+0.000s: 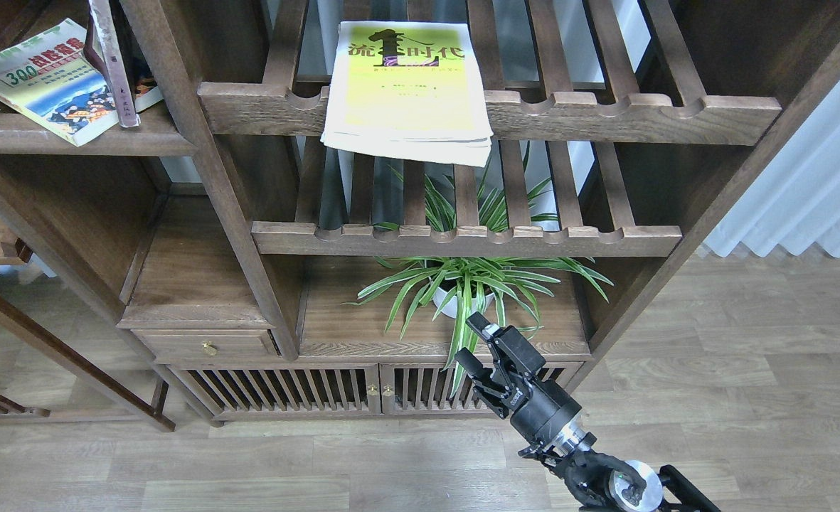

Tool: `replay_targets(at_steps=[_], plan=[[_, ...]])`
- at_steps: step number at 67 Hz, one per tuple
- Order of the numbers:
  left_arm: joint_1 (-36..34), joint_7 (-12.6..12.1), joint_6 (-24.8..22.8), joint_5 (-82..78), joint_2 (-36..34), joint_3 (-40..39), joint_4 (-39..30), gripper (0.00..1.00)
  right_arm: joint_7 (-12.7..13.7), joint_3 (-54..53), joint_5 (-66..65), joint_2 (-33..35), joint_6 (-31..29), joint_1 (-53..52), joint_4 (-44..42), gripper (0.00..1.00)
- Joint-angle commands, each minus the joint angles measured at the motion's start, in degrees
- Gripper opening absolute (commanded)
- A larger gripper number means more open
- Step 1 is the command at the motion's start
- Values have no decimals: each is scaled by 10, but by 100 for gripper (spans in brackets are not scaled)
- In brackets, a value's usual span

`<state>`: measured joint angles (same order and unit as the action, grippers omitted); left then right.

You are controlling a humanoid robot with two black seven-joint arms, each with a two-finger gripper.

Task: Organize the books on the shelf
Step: 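Withdraw the left gripper from the upper shelf and lower it, then reach the right gripper up to the yellow-green book on the top shelf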

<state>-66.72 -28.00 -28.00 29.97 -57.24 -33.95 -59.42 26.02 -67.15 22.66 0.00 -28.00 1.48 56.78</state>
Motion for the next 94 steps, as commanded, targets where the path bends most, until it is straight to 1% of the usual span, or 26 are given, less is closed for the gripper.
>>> replay_targets(at_steps=[1,8,16,20,21,31,32,33,36,37,42,43,47,55,61,69,70,71,78,85,88,92,94], plan=[[23,0,0,0,-34,0,-25,99,0,0,0,0,0,-2,-4,100],[43,0,0,0,-63,0,-40,99,0,0,0,0,0,-3,-7,100],[88,0,0,0,-92,-1,-66,99,0,0,-2,0,0,-5,-10,100],[111,0,0,0,-98,-1,-74,99,0,0,-2,0,0,-10,-11,100],[133,0,0,0,-99,-1,-75,99,0,0,-2,0,0,-12,-12,100],[197,0,0,2,-97,1,-76,99,1,0,-2,0,0,-11,-6,100],[201,3,0,2,-97,1,-76,99,1,0,-2,0,0,-11,-5,100],[215,15,0,2,-95,1,-76,99,1,0,-2,0,0,-11,-4,100],[236,32,0,2,-92,1,-77,99,1,0,-2,0,0,-10,-2,100],[250,43,0,2,-90,2,-79,99,1,0,-2,0,0,-10,0,100],[285,61,0,2,-82,2,-83,99,1,0,-2,0,0,-8,6,100],[296,66,0,2,-75,2,-85,99,1,0,-2,0,0,-7,10,100],[320,74,0,2,-63,1,-90,99,1,-1,-2,0,0,-6,17,100],[361,81,0,5,-37,1,-92,99,1,-1,-2,0,0,-3,39,99],[398,87,0,5,-4,1,-90,99,1,-4,-2,0,0,5,77,99],[446,91,0,5,52,1,-85,99,-9,-10,-4,0,0,14,145,99],[454,91,0,5,64,1,-84,99,-11,-11,-4,0,0,14,155,99],[472,92,0,6,92,0,-82,99,-13,-17,-4,0,0,14,172,99],[506,93,0,6,150,-4,-79,99,-16,-31,-11,0,0,8,196,99],[535,90,0,5,186,-9,-71,99,-20,-44,-20,0,0,6,222,99],[546,89,0,4,199,-9,-66,98,-24,-46,-24,0,11,6,239,99],[557,88,0,2,212,-9,-59,99,-35,-47,-31,0,48,6,269,99],[561,88,0,2,214,-9,-56,99,-39,-47,-35,0,57,5,276,99]])
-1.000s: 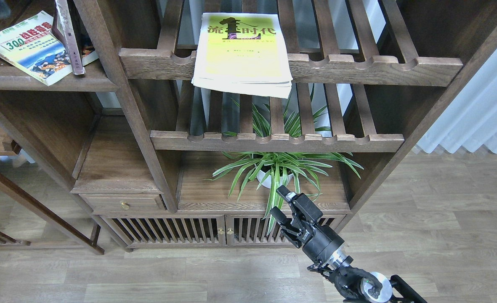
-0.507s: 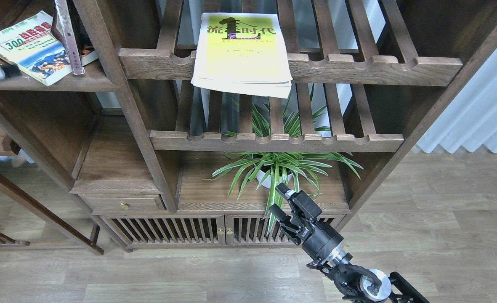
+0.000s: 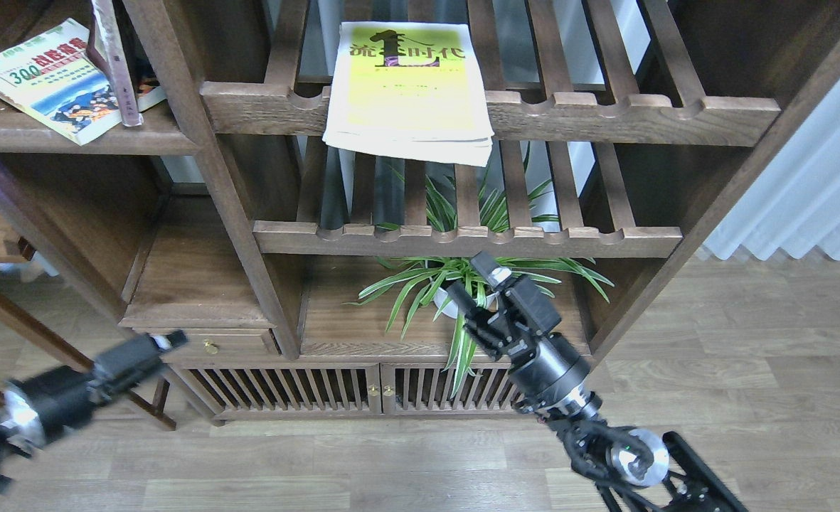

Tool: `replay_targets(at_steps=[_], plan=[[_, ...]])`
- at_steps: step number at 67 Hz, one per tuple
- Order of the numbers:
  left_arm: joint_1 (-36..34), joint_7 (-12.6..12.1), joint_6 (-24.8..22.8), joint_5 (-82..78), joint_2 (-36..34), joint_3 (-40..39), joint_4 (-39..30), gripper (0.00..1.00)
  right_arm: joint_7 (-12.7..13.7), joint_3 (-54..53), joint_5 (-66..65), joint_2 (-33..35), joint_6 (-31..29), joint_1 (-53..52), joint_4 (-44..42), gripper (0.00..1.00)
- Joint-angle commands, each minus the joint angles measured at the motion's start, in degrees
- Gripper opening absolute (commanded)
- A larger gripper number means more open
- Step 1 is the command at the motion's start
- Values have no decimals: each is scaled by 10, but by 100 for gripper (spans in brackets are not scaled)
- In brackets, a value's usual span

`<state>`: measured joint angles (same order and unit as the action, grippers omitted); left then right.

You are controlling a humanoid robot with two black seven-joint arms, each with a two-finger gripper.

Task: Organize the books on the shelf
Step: 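Reach the right gripper up to the yellow-green book on the top shelf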

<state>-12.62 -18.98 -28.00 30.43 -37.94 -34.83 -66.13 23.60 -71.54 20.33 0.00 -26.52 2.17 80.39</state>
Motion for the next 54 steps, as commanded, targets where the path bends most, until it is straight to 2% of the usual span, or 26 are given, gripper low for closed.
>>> replay_targets(at_steps=[1,10,29,54], plan=[[22,-2,0,-3,23,-1,13,99,-19,-4,-15,0,50,-5,45,99],[28,-1,0,-3,25,-1,17,99,-31,-4,-35,0,82,-29,61,99],[45,-1,0,-3,28,0,33,99,-54,-3,-66,0,197,-101,78,99],[57,-2,0,-3,31,3,51,99,-67,-4,-69,0,236,-147,102,99]])
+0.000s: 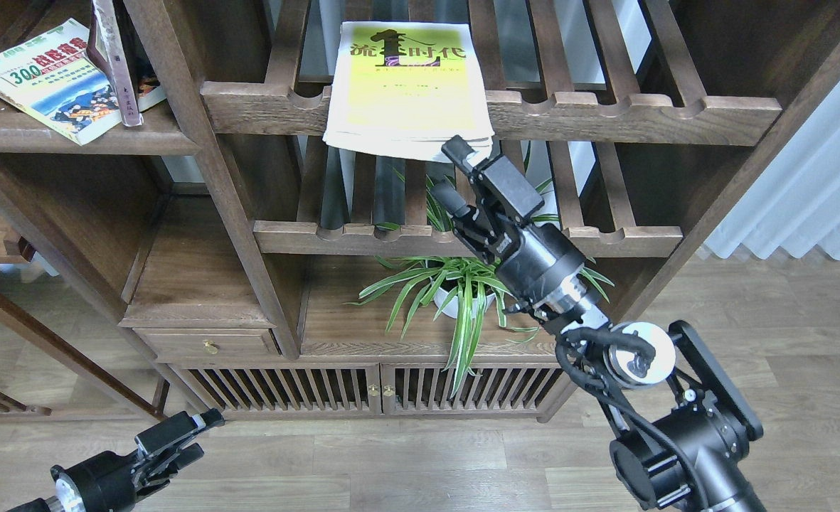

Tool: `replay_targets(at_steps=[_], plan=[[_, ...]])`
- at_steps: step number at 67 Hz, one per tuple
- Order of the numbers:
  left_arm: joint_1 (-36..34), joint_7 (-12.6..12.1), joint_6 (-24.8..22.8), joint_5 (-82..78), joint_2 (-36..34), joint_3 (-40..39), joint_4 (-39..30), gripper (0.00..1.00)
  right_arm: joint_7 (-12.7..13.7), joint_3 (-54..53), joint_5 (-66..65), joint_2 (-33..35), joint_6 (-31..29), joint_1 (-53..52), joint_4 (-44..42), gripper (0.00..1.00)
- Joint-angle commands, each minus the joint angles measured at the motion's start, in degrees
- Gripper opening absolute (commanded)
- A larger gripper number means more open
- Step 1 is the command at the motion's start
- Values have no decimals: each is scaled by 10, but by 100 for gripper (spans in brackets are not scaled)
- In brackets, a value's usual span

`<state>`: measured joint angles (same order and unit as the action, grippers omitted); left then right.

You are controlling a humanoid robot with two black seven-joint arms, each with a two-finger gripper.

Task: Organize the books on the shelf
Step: 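Reach the right gripper up to the yellow-green book on the top shelf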

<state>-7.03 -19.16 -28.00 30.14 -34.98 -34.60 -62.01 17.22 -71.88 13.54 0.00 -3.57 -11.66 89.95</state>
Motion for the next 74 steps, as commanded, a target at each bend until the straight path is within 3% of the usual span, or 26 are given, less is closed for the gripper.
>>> replay_targets(at_steps=[1,13,25,49,66,71,72,74], plan=[[1,0,0,0,2,1,11,99,-3,0,-1,0,8,-8,8,99],[1,0,0,0,4,1,17,99,-8,0,-17,0,33,-22,8,98],[1,1,0,1,4,1,23,99,-12,0,-41,0,112,-56,1,98],[12,1,0,3,4,3,25,99,-12,-1,-44,0,135,-86,-11,90],[13,1,0,3,4,3,24,99,-18,-14,-47,0,134,-100,-18,72],[14,1,0,3,4,3,25,99,-18,-25,-47,0,130,-100,-20,63],[17,1,0,3,4,3,24,99,-18,-32,-46,0,121,-100,-21,53],[17,1,0,3,4,3,24,99,-16,-34,-46,0,117,-100,-21,49]])
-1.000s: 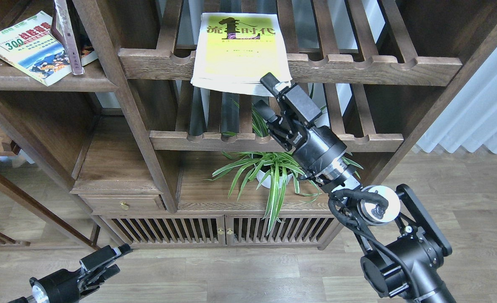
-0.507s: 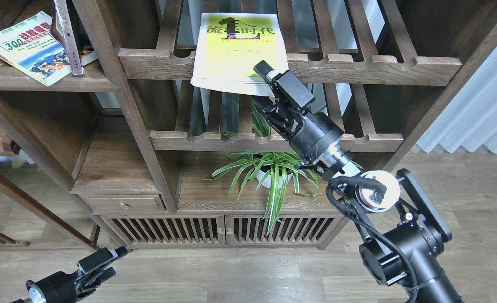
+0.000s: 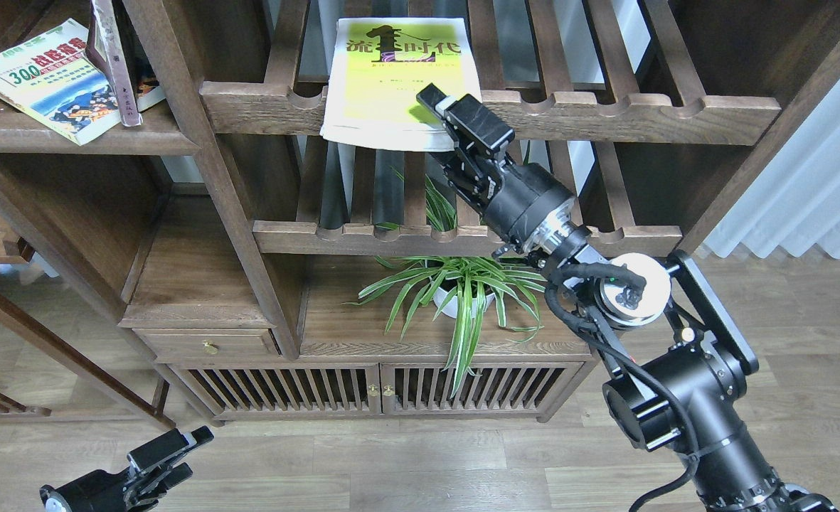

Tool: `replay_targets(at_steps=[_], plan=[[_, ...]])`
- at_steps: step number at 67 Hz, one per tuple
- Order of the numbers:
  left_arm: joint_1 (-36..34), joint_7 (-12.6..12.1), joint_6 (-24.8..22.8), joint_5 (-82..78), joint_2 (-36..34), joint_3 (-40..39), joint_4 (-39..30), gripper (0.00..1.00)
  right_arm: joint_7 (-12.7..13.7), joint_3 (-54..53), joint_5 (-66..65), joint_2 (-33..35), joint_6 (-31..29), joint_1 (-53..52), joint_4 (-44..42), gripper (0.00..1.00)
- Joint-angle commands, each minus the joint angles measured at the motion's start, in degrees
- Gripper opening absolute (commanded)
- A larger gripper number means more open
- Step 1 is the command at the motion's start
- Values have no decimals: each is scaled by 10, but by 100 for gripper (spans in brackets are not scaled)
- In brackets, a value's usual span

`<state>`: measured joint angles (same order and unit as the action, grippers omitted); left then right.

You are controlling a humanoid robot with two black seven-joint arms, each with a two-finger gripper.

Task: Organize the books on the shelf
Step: 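Reach the right gripper up to the yellow-green book on the top shelf, then grasp the yellow-green book with the right gripper and pull it down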

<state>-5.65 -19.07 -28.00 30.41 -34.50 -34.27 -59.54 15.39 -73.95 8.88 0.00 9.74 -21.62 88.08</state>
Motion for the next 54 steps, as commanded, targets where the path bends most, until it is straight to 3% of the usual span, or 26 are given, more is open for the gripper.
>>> replay_targets(at_steps=[1,7,16,22,42,50,54], plan=[[3,0,0,0,0,0,0,99,3,-17,1,0,-22,0,-3,46],[5,0,0,0,0,-1,0,99,11,-27,1,0,-72,2,-6,24],[7,0,0,0,0,-1,0,99,39,-30,1,0,-115,7,-12,4],[7,0,0,0,0,-1,0,99,58,-35,2,0,-121,15,-12,2],[7,0,0,1,1,-3,8,99,81,-51,6,0,-165,43,-7,0],[6,3,0,5,10,-8,8,99,126,-70,24,0,-222,78,4,0],[5,3,0,14,22,-11,7,99,126,-73,44,0,-255,103,12,0]])
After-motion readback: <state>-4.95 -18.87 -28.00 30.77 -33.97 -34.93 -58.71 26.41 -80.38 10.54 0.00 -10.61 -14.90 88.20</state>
